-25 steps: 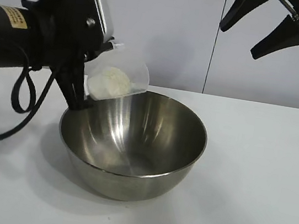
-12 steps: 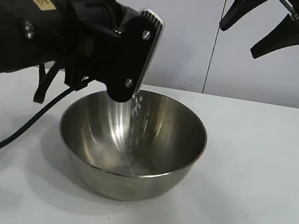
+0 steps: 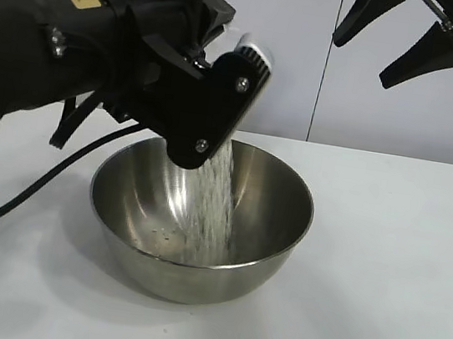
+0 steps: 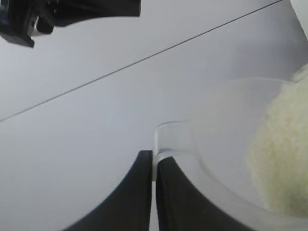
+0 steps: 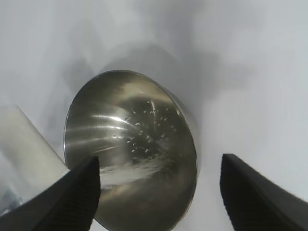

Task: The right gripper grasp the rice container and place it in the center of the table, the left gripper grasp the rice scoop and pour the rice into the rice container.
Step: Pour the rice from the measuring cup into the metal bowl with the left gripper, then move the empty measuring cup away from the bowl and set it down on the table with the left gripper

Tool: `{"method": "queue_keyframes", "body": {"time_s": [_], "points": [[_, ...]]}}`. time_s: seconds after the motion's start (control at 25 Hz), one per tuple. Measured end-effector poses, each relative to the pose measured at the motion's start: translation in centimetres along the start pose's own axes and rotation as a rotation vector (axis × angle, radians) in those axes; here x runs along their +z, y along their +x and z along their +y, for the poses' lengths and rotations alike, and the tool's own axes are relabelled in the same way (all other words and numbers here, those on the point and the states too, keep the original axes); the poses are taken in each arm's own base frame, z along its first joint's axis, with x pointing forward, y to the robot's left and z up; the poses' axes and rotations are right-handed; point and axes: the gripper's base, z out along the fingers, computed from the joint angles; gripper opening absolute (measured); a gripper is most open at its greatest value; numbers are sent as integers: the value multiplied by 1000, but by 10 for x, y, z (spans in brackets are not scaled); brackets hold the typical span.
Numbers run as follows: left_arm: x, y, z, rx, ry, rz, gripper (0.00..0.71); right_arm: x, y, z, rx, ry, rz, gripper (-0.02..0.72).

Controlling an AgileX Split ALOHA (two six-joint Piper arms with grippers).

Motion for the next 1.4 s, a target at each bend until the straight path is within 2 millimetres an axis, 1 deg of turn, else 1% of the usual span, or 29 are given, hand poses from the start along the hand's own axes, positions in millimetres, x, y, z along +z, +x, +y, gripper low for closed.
{"method": "queue_keyframes", "body": {"time_s": [0.52,0.6,0.64,0.72,0.8,0.92,1.0,1.12,1.24,1.4], "points": [[0,-2,-1,64,12,-18,9,0,0,0,0,0,0,487],[0,-1,-1,38,16,-17,9,0,0,0,0,0,0,487],[1,-1,-2,-18,30,-10,9,0,0,0,0,0,0,487],[3,4,-3,-218,74,50,9,0,0,0,0,0,0,487],[8,13,-2,-522,113,168,9,0,0,0,0,0,0,487],[12,27,-3,-930,142,358,9,0,0,0,0,0,0,487],[12,35,-4,-1144,150,445,9,0,0,0,0,0,0,487],[12,48,-7,-1440,156,529,9,0,0,0,0,0,0,487],[12,68,-13,-1739,172,593,9,0,0,0,0,0,0,487],[12,105,-25,-2093,235,630,9,0,0,0,0,0,0,487]]}}
